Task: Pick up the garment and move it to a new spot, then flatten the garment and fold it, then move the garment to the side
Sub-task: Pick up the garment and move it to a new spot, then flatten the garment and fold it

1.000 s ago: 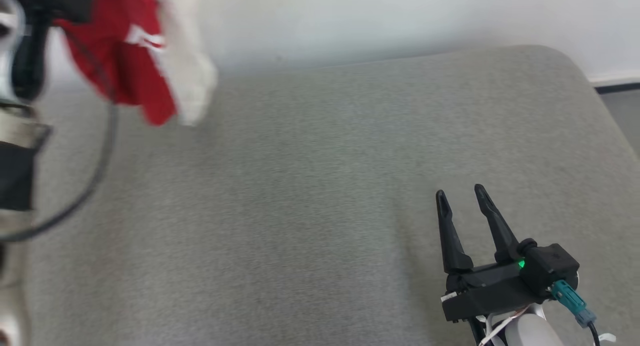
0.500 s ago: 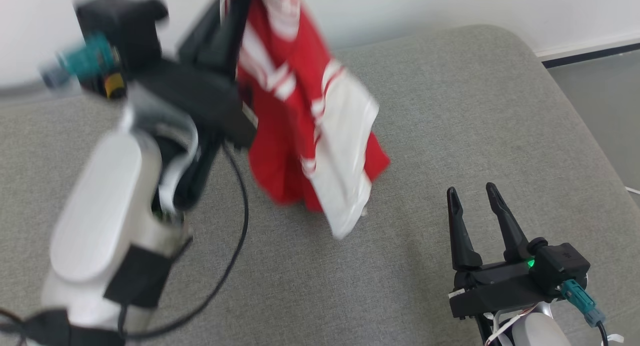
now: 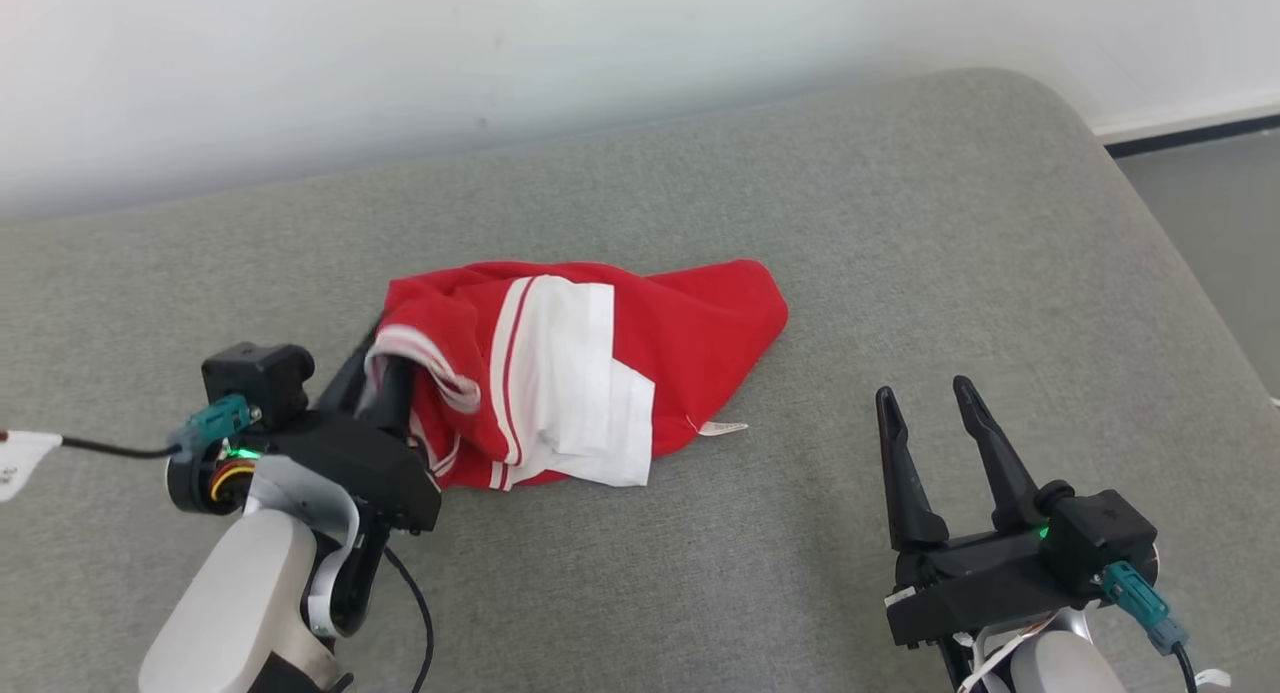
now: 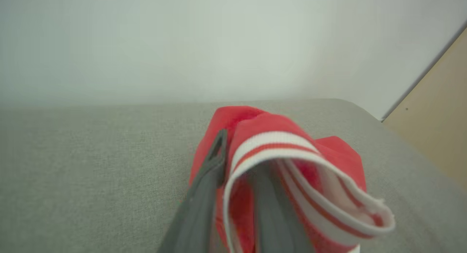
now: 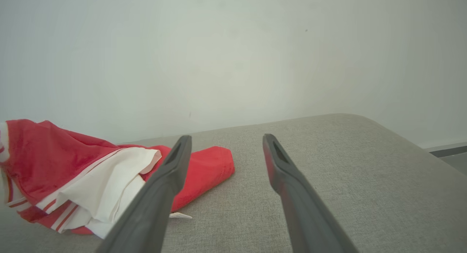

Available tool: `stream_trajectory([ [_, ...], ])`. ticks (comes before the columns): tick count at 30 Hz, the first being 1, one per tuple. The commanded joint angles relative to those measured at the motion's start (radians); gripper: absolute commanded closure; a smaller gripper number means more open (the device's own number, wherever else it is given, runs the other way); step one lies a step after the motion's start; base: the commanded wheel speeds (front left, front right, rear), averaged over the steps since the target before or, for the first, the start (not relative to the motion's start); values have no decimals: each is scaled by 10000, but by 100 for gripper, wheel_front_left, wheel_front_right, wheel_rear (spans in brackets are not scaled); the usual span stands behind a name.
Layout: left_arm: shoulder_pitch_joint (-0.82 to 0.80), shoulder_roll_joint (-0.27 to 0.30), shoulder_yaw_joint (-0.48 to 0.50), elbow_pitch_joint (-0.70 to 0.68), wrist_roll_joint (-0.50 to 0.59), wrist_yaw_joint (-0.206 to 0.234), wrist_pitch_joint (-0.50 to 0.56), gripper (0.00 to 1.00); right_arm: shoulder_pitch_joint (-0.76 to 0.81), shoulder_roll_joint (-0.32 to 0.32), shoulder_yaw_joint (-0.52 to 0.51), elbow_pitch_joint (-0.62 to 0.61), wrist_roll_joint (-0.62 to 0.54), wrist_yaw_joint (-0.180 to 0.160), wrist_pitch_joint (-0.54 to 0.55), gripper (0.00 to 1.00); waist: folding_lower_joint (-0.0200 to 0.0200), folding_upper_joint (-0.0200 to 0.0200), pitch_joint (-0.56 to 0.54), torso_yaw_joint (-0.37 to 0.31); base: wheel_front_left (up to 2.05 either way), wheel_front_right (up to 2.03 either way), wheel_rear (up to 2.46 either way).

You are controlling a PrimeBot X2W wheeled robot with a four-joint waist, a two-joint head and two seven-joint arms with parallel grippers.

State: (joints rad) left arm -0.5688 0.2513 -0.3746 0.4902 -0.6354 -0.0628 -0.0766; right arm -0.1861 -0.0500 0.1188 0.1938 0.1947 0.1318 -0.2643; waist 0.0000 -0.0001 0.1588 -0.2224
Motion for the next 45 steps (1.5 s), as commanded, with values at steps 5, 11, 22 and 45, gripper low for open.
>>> stream_trajectory([
  [5, 177, 72, 70, 151, 286, 76, -844, 0, 203, -9, -12, 106, -98, -21, -21, 0, 0, 1, -452, 399, 0, 0, 0],
  [11, 628, 802, 501, -637, 710, 671, -1443, 0, 400, -14, -123, 113, -171, -21, -23, 0, 0, 1, -748, 792, 0, 0, 0],
  [22, 3018, 2450, 537, -2790, 1871, 2152, -1108, 0, 717, -14, -243, 229, -299, -21, -23, 0, 0, 1, -1294, 1218, 0, 0, 0],
  [45, 6735, 1612, 1688, -4744, 1657, 2332, -1887, 0, 1406, -11, -456, 277, -536, -21, -23, 0, 0, 1, -1718, 1621, 0, 0, 0],
])
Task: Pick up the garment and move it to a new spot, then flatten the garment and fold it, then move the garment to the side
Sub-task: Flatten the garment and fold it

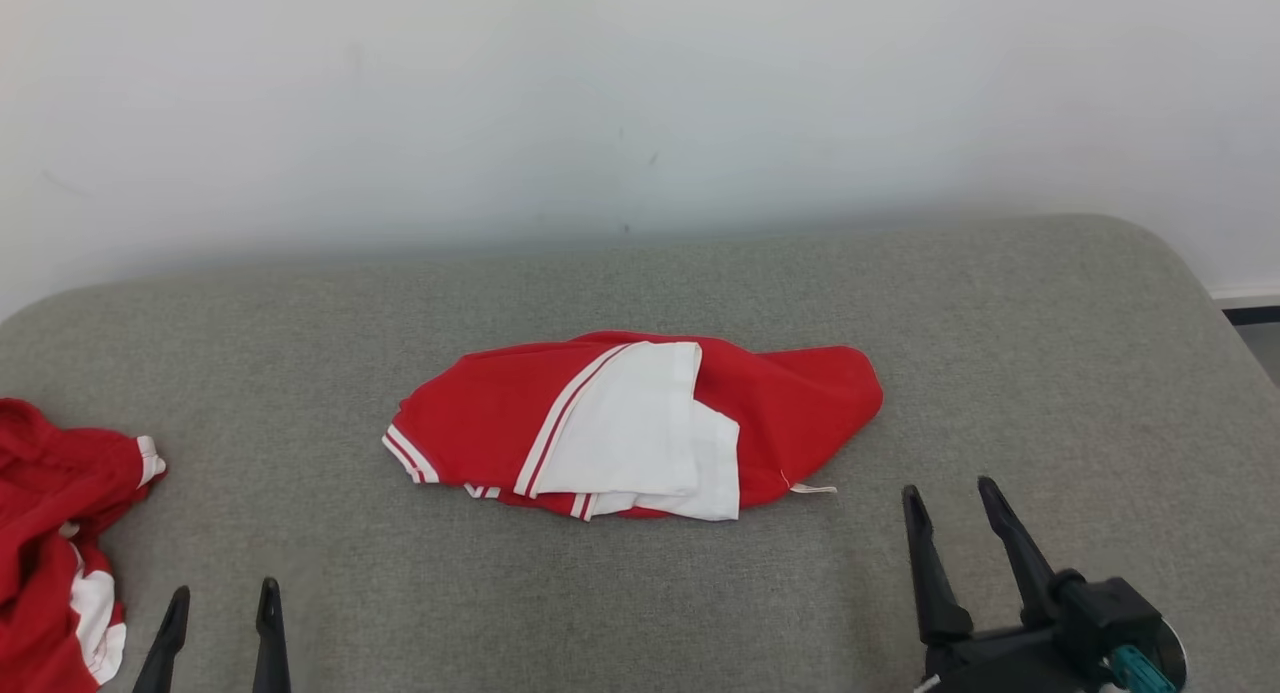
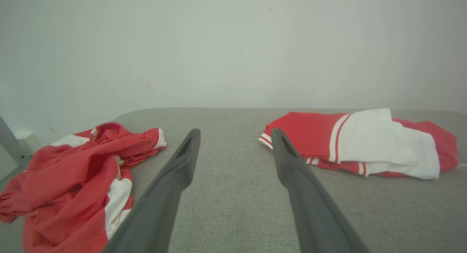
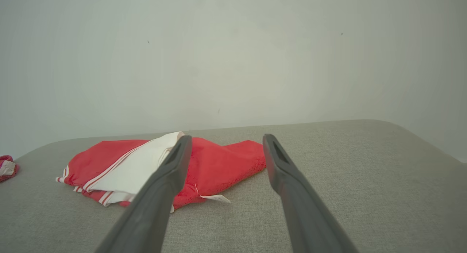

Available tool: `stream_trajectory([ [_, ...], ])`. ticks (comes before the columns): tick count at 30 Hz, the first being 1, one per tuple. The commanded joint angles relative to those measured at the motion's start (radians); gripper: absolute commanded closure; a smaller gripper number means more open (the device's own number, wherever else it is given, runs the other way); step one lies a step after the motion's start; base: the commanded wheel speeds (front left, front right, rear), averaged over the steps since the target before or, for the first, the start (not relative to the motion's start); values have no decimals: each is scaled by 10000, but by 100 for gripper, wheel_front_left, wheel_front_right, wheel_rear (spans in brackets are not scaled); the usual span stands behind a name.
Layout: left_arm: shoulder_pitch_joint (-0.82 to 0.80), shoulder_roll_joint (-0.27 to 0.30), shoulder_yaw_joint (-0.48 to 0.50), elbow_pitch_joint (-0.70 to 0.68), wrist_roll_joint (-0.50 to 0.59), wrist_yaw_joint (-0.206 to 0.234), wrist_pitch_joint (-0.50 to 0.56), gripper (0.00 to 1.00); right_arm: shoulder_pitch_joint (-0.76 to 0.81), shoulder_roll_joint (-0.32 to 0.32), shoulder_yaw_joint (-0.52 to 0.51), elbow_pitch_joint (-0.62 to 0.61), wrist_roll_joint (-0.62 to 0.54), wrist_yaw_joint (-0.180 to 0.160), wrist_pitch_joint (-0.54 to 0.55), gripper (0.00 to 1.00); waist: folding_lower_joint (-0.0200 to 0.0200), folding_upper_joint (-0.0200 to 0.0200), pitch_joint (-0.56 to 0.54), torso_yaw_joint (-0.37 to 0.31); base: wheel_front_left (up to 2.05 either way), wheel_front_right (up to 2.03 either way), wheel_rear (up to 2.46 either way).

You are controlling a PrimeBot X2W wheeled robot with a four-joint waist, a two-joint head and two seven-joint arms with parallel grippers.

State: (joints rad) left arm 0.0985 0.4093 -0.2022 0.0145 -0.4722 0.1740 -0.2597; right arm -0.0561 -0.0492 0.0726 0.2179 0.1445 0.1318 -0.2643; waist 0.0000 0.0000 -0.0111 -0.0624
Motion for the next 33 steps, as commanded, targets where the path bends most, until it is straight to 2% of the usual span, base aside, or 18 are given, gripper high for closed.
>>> stream_trajectory([
  [1, 177, -82, 85, -35, 112, -64, -57, 0, 175, -22, -57, 25, -43, -21, -23, 0, 0, 0, -39, 51, 0, 0, 0],
  [7, 519, -601, 697, -182, 647, -313, -60, 0, 654, -17, -402, -102, -43, -22, -23, 0, 0, 0, -152, 194, 0, 0, 0],
  [15, 566, -1049, 1123, -61, 1212, -767, -61, 0, 806, -17, -351, -198, -4, -22, -23, 0, 0, 0, -245, 260, 0, 0, 0],
  [22, 544, -1346, 1386, 128, 1520, -1107, -54, 0, 884, -19, -325, -177, 15, -22, -23, 0, 0, 0, -268, 295, 0, 0, 0],
  [33, 474, -1642, 1672, 332, 1837, -1381, -53, 0, 854, -19, -348, -165, -14, -22, -22, 0, 0, 0, -210, 302, 0, 0, 0],
])
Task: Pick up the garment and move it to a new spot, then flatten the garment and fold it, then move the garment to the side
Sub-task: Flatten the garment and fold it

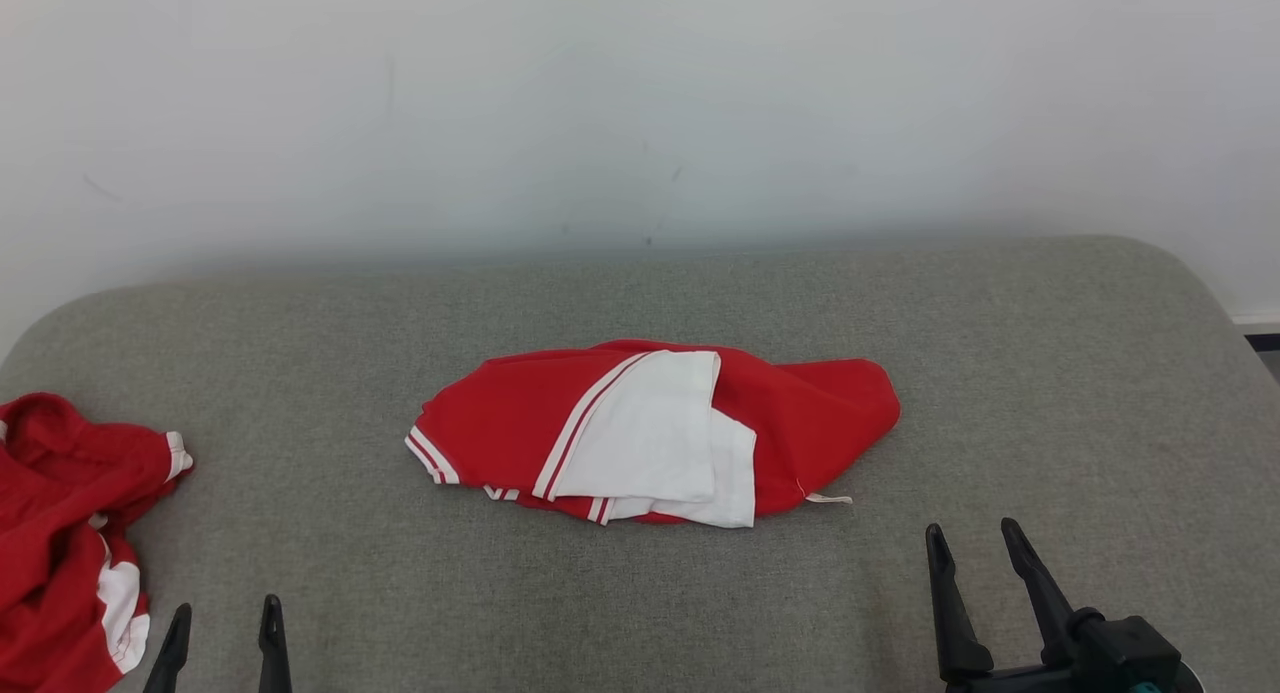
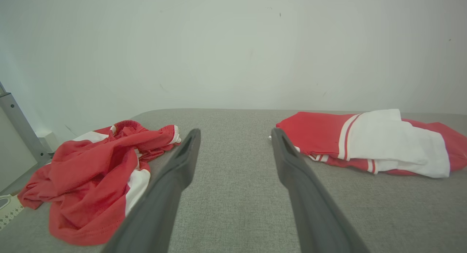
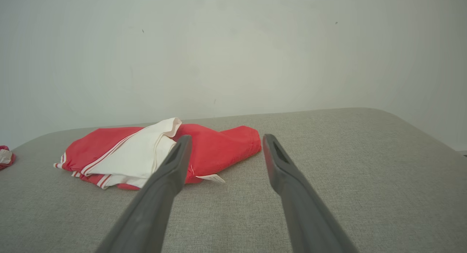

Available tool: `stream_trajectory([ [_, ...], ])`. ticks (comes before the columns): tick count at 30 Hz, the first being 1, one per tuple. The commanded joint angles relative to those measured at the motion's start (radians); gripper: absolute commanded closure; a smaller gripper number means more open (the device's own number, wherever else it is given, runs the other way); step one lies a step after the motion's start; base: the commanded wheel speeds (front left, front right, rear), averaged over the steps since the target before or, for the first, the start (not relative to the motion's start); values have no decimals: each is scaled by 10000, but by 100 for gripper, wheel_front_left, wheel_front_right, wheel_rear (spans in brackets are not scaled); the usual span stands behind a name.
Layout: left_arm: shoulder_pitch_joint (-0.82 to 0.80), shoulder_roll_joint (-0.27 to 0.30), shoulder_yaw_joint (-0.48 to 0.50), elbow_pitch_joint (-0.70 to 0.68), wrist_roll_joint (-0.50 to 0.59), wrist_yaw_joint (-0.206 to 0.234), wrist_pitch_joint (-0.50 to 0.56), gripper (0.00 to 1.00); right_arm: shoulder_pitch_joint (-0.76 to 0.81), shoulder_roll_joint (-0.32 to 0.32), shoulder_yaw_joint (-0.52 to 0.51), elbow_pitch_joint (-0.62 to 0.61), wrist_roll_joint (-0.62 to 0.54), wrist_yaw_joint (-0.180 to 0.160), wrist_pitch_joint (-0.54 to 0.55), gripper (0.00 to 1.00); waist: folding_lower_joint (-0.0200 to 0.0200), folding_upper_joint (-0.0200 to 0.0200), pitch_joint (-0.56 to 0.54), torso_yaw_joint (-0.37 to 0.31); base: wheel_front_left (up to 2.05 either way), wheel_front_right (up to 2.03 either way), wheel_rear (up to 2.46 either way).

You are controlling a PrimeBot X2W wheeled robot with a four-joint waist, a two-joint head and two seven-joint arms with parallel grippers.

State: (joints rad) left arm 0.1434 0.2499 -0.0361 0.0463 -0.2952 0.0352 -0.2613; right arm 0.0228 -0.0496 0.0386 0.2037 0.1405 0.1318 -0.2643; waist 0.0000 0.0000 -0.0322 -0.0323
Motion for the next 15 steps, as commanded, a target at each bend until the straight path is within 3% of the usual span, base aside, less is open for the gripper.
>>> stream_trajectory([
  [1, 23, -71, 32, 27, 88, -31, -37, 0, 62, -15, -17, -22, 29, -22, -22, 0, 0, 0, 2, 3, 0, 0, 0],
  [15, 16, -294, 292, 142, 367, -325, -38, 0, 65, -15, -16, 38, 56, -22, -22, 0, 0, 0, 7, -59, 0, 0, 0],
])
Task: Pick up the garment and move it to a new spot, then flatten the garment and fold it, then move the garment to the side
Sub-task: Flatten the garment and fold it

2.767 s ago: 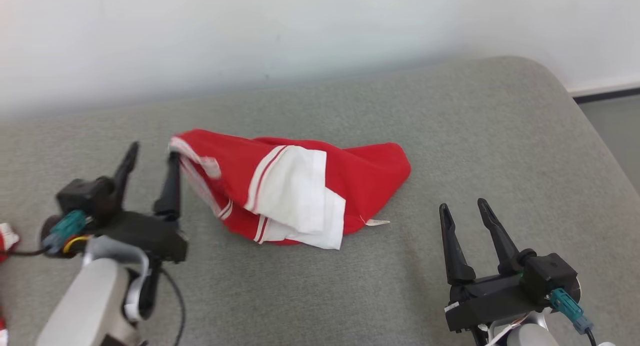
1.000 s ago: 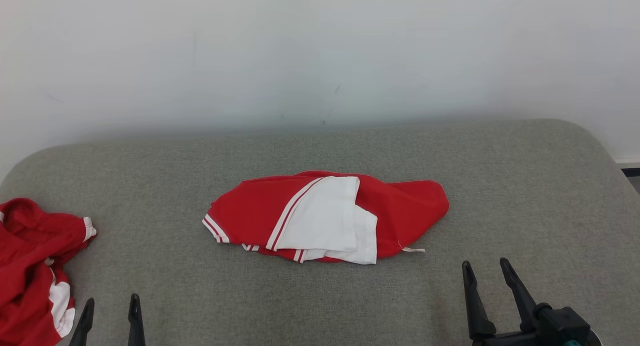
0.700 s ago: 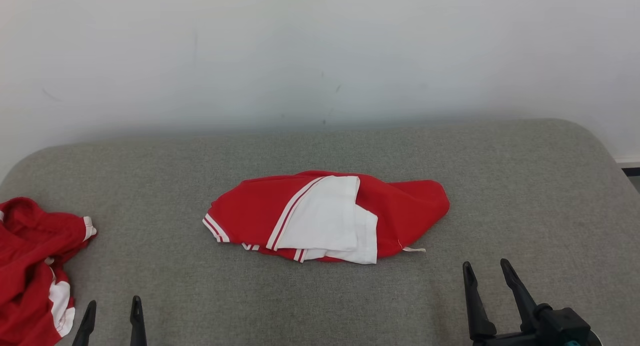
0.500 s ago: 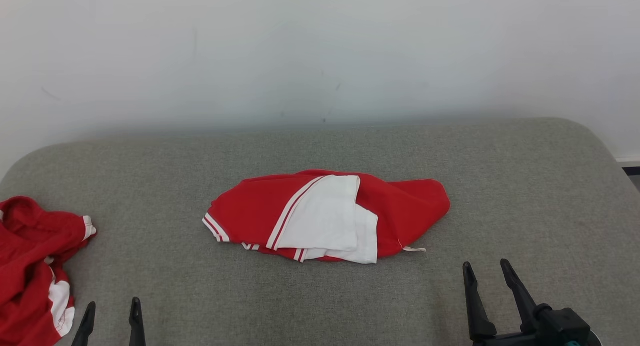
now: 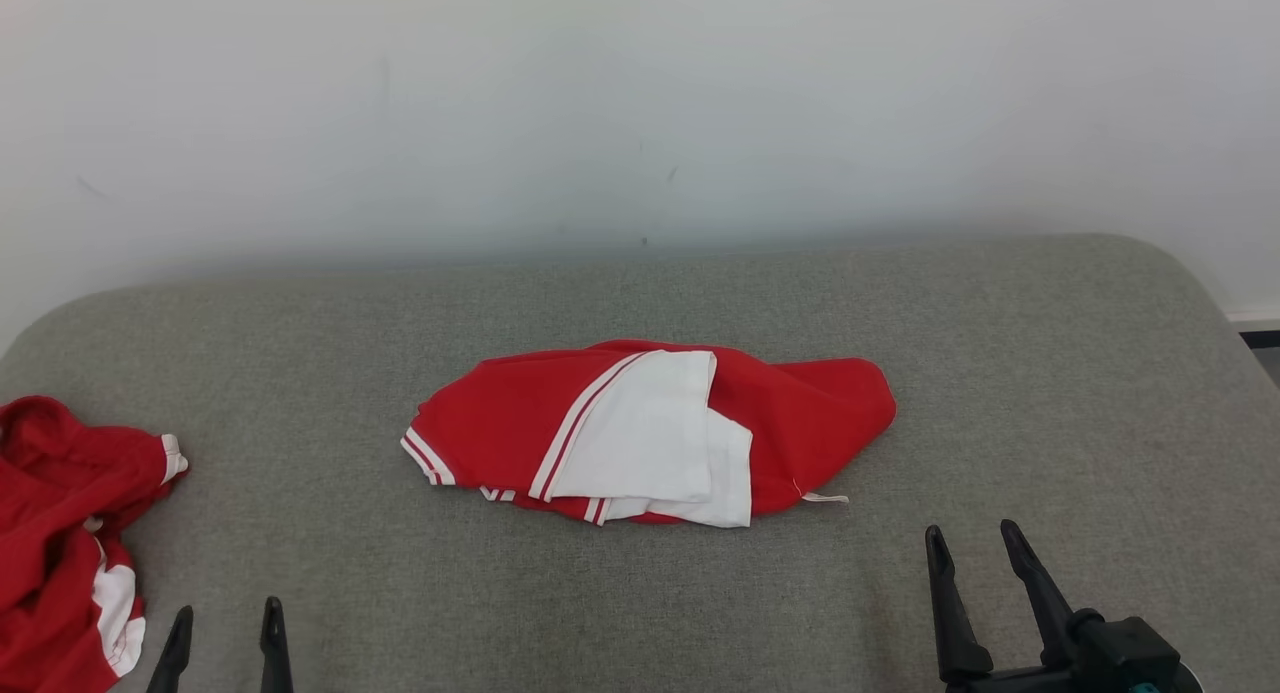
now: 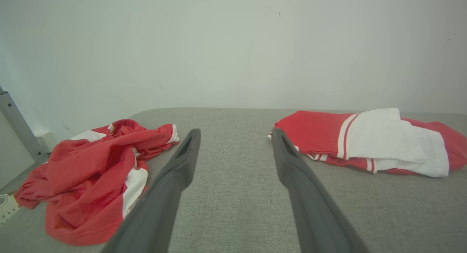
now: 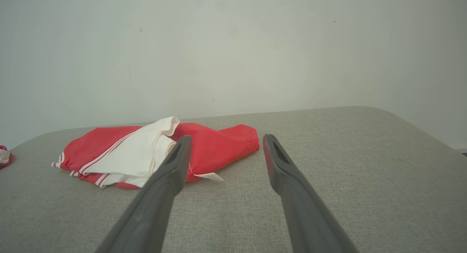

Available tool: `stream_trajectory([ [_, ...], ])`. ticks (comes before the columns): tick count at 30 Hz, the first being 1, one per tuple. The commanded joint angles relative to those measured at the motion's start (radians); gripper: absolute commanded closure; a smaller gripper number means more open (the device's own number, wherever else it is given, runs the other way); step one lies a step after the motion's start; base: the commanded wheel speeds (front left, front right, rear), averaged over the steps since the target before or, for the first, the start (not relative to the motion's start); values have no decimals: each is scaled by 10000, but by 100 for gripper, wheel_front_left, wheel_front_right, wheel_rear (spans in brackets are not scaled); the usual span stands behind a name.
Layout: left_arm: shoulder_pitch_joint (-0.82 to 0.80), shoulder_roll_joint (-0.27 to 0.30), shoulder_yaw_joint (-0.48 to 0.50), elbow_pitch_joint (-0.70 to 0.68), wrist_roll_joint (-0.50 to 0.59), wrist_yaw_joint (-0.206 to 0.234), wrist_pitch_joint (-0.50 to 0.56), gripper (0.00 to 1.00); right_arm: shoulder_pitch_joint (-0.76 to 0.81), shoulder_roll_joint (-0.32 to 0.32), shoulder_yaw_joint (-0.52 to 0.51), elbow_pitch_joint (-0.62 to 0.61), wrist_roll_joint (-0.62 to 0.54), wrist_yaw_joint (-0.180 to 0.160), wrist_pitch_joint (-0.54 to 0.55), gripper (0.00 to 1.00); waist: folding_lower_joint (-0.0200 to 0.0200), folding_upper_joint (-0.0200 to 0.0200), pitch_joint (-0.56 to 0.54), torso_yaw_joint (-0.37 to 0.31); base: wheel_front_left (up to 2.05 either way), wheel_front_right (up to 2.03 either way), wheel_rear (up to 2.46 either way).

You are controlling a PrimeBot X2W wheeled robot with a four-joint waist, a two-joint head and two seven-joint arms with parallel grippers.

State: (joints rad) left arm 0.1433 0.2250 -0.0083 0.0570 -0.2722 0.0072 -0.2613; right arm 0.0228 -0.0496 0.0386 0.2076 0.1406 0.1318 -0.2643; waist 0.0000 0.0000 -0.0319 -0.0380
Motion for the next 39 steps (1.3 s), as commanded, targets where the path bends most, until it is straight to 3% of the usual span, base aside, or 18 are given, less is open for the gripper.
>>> stream_trajectory([
  [1, -22, -80, 5, 56, 149, -72, -38, 0, 54, -15, -26, -7, 54, -22, -22, 0, 0, 0, 10, -3, 0, 0, 0],
  [11, -1729, -12, -830, 1441, 102, -804, 265, 0, -241, -15, 175, 46, 62, -22, -22, 0, 0, 0, 251, -153, 0, 0, 0],
  [19, -4005, -96, -1946, 3488, 39, -1285, 198, 0, -676, -15, 433, -177, 169, -22, -21, 0, 0, 0, 961, -1080, 0, 0, 0],
  [27, -5716, 190, -3311, 5649, -157, -1376, 115, 0, -1198, -12, 696, -357, 417, -22, -22, 0, 0, 0, 1732, -2046, 0, 0, 0],
  [39, -7066, 648, -4470, 8380, -876, -1361, 4, 0, -1426, -12, 792, -501, 618, -22, -22, 0, 0, 0, 2206, -2508, 0, 0, 0],
])
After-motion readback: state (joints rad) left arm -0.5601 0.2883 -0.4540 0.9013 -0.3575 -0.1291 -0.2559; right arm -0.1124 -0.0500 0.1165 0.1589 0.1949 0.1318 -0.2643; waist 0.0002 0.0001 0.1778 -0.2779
